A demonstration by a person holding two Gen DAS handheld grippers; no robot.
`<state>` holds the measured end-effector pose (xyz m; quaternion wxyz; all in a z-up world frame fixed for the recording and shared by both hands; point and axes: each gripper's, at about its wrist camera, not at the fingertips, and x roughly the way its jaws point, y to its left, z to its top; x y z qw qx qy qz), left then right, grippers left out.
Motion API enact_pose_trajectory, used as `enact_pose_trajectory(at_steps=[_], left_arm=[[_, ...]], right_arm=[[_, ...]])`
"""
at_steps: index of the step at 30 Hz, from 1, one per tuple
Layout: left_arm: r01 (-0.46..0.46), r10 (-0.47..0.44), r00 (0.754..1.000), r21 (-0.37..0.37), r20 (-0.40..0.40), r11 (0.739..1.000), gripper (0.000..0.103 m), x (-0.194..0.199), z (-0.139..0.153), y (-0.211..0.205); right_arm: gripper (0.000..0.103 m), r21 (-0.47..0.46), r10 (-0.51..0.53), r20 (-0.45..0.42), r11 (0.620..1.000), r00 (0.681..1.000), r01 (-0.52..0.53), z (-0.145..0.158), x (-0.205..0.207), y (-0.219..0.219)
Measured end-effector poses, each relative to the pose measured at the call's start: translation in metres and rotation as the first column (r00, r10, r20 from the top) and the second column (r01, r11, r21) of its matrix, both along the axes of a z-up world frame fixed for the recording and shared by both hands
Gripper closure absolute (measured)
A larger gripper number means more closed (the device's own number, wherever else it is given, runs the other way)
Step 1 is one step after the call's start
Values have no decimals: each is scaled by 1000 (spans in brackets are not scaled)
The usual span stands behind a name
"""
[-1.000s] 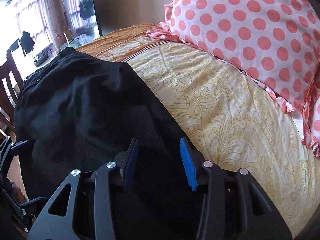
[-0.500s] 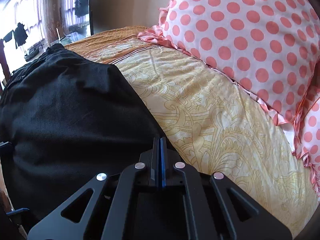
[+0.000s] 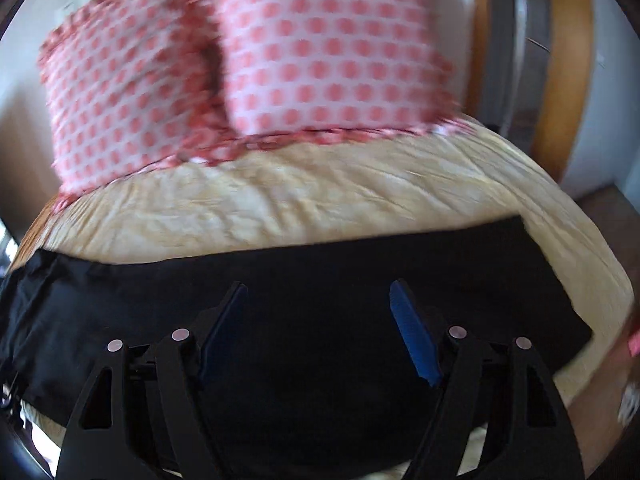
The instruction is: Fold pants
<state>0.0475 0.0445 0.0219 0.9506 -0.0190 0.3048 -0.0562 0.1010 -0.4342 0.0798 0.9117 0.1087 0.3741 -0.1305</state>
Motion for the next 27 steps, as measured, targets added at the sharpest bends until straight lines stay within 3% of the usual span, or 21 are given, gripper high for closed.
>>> enact_pose_trajectory(at_steps=[2, 4, 6, 8, 15, 23, 27], left_arm=[[15, -15, 1000, -1, 9, 1000, 2, 1, 1, -7], [30, -30, 1000, 0, 4, 1000, 2, 4, 0, -13], [40, -40, 999, -4, -6, 999, 2, 5, -1, -18], [49, -49, 999, -10, -15, 999, 2, 5, -1, -22], [48, -48, 998, -9, -30, 999, 2, 5, -3, -22], [38, -39, 998, -11, -41, 999, 2, 7, -6, -21], [40, -40, 998, -3, -43, 999, 2, 8, -6, -21]], right_arm=[[29, 87, -230, 7, 970, 973, 228, -3, -41, -69], [29, 187, -400, 7, 901, 917, 392, -8, -78, -123], [35, 319, -466, 7, 840, 885, 440, -19, -102, -162], [45, 408, -481, 5, 802, 877, 437, -30, -115, -181], [48, 475, -469, -12, 775, 883, 417, -54, -107, -195], [49, 455, -449, 7, 797, 894, 397, -55, -97, -192], [58, 462, -428, 13, 804, 904, 374, -57, -94, -187]])
